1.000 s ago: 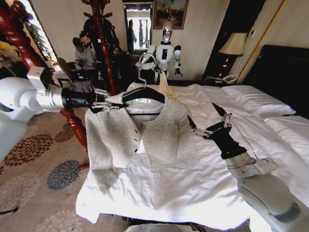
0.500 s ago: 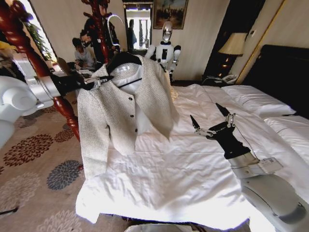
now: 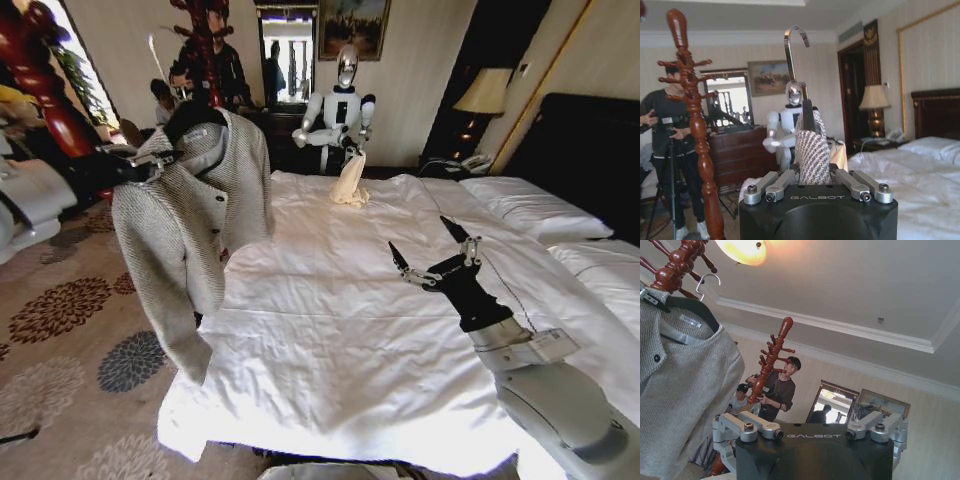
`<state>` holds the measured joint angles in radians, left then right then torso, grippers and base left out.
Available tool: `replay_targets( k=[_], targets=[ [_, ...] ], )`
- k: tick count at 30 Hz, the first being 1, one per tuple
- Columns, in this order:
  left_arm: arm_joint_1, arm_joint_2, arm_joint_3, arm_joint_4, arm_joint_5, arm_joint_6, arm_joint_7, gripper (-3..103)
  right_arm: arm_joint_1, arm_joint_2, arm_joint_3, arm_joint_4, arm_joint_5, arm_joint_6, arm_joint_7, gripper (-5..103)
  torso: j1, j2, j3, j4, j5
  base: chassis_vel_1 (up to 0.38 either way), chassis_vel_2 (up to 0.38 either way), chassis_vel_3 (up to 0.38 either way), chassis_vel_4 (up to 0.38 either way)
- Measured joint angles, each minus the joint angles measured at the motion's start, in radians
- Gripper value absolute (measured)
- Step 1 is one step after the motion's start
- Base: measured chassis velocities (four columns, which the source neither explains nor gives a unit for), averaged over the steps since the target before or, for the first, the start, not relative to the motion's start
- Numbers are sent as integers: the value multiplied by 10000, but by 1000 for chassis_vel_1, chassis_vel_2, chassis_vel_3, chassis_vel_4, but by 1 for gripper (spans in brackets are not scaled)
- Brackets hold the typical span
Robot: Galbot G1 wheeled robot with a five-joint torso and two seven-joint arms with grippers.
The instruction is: Pick up the clothes from the bed and hang them on the clothes hanger.
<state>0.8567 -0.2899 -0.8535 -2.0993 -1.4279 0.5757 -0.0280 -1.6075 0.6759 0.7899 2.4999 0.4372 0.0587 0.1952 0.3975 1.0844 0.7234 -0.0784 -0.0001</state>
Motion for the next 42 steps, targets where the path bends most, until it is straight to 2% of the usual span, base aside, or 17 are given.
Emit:
replay_targets(
  k=[1,3,5,9,13,17,21,25,29,34,38,42],
  targets=[
    [0,0,0,0,0,0,0,20,0,0,0,0,0,0,0,100,0,0,0,0,0,0,0,0,0],
    [-10,-144,-220,-60,-303,44,-514,20,-2,-3,-7,0,-27,1,-7,100,-1,0,-1,2,7,0,0,0,0],
    [-16,-175,-255,-65,-365,58,-641,20,-4,-5,-7,0,-30,4,-7,100,-2,0,-1,2,8,0,0,0,0],
    [-64,-392,-545,-23,-828,166,-1511,20,-21,-6,15,0,-32,61,-7,100,-1,0,-1,5,2,0,0,0,0],
    [-47,-499,-875,91,-1135,312,-1836,20,-30,-28,40,1,-31,94,-1,100,-1,0,-1,-1,4,0,0,0,0],
    [34,-545,-1288,140,-1402,471,-2074,20,-41,-53,90,0,-26,101,6,100,-1,0,-1,8,1,0,0,0,0],
    [79,-590,-1628,80,-1656,615,-2563,20,-123,-15,196,1,-29,102,13,100,-1,1,-1,0,1,0,0,0,0],
    [115,-625,-1950,71,-1887,702,-2876,20,-191,22,230,0,-81,101,13,100,-1,1,-1,5,3,0,0,0,0],
    [93,-587,-2003,325,-1946,748,-2921,20,-252,30,279,0,-123,99,13,100,-2,1,-2,3,2,0,0,0,0],
    [-225,-349,-1455,878,-1868,748,-2891,20,-280,26,319,0,-131,93,11,100,-2,1,0,1,2,0,0,0,0],
    [-467,-174,-1172,1515,-1690,635,-2625,20,-275,-11,342,1,-125,89,11,100,-1,0,-1,5,2,0,0,0,0],
    [-492,-153,-1160,1638,-1652,611,-2554,20,-251,-20,319,1,-127,89,11,100,-2,1,-1,4,2,0,0,0,0]
  ],
)
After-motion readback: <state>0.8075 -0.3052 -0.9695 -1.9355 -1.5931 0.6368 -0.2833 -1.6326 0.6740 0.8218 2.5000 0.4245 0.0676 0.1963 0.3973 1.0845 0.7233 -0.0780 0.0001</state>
